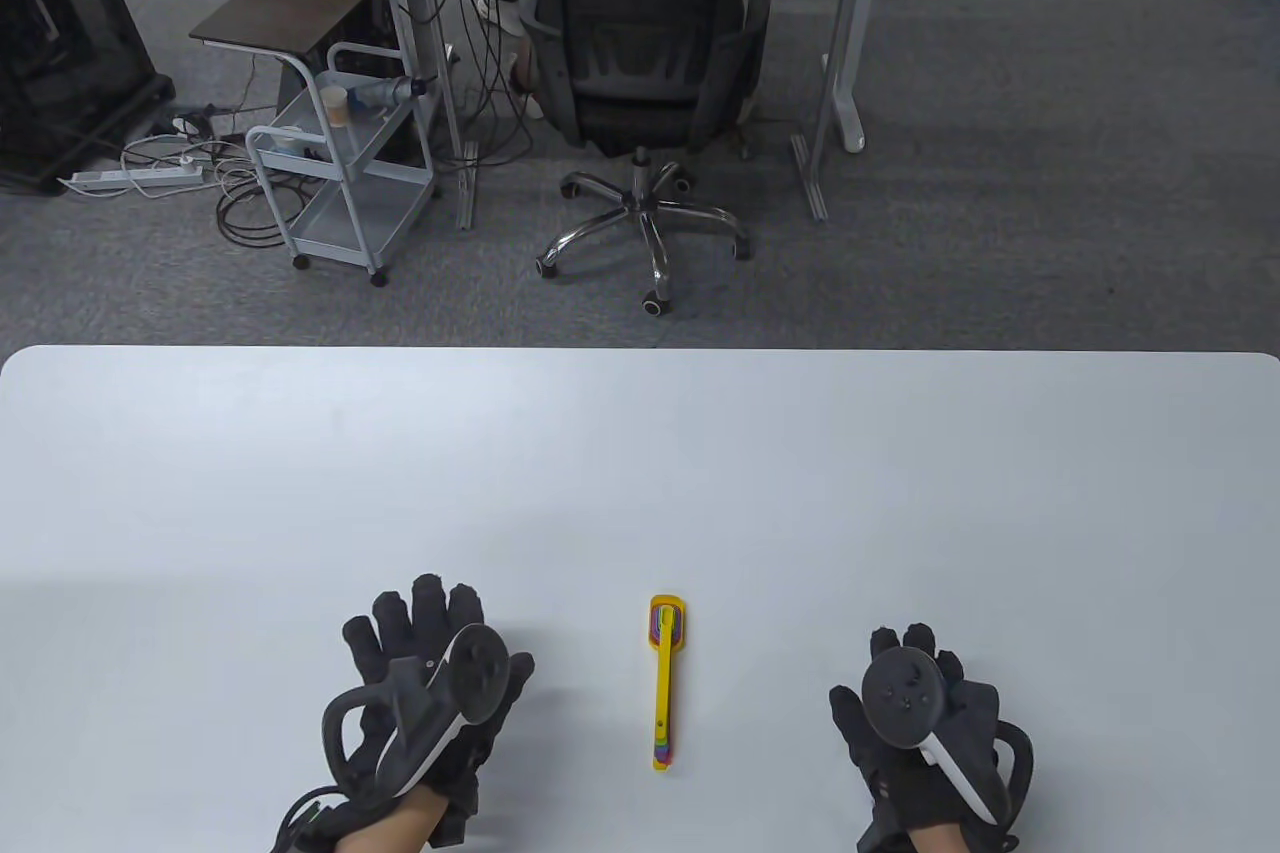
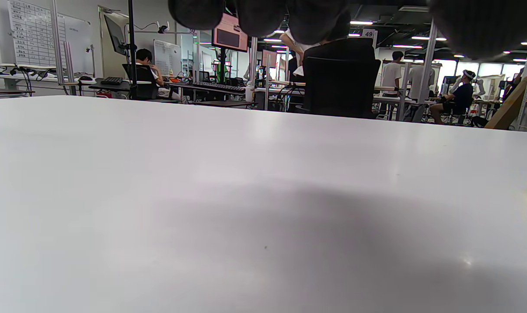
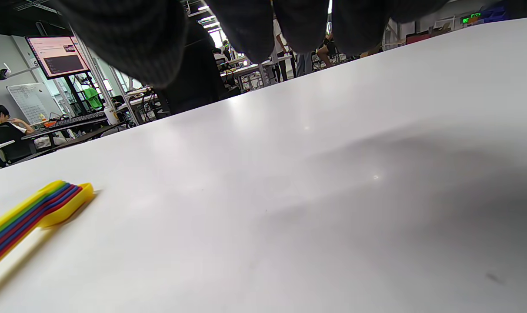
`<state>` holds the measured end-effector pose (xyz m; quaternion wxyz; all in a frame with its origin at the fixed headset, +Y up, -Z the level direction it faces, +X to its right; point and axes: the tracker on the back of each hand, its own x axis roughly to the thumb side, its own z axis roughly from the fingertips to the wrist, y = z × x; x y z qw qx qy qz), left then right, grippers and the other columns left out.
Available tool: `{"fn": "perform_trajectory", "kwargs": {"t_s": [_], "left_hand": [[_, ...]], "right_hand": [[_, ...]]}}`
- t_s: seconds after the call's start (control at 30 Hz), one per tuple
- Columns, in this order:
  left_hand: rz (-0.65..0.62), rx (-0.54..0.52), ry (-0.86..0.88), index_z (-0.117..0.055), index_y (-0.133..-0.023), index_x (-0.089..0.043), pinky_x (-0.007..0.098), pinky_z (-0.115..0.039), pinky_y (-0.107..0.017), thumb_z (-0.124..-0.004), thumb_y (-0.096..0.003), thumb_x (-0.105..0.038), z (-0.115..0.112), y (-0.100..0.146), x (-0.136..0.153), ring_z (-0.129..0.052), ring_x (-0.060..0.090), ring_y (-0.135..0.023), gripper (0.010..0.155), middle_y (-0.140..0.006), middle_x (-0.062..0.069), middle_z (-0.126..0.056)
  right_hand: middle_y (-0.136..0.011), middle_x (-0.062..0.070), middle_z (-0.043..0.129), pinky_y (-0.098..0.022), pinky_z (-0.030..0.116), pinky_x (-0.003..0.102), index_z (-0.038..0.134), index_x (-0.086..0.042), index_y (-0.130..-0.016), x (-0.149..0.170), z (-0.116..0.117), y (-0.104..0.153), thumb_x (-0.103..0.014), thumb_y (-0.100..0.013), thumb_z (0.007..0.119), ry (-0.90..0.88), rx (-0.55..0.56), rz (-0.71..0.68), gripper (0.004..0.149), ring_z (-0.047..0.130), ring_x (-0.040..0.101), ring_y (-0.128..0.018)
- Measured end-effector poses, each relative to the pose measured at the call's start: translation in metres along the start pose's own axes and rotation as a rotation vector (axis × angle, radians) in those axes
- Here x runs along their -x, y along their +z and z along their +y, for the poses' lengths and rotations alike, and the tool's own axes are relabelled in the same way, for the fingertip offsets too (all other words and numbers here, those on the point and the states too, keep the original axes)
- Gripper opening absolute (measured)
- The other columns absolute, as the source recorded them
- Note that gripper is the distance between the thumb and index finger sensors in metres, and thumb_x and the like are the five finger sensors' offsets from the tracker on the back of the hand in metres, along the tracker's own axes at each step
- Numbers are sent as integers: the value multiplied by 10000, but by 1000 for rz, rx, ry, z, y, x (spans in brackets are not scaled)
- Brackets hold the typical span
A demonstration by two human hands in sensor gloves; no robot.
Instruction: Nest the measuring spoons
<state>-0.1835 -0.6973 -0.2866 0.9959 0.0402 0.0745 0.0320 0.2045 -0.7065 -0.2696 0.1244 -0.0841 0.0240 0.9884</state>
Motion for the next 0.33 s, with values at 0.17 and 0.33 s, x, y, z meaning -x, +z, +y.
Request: {"fn": "perform_trajectory", "kwargs": {"t_s": [0.17, 0.33], "left_hand": [[0, 2, 5, -639, -1117, -255, 699, -397, -800, -784, -392, -727, 0, 1, 1, -603, 521, -1139, 877, -1226, 105, -570], [2, -1, 13, -642, -1115, -251, 697, -405, -800, -784, -394, -725, 0, 1, 2, -606, 522, -1137, 875, -1224, 104, -574]], "right_hand": [[-1214, 313, 480, -683, 499, 707, 567, -86, -1125, -1, 2, 1, -486, -526, 719, 13, -3, 2, 736, 564, 627, -1011], [-1213, 311, 484, -684, 499, 706, 568, -88, -1124, -2, 3, 1, -486, -526, 718, 22, -8, 4, 734, 566, 626, -1010]]}}
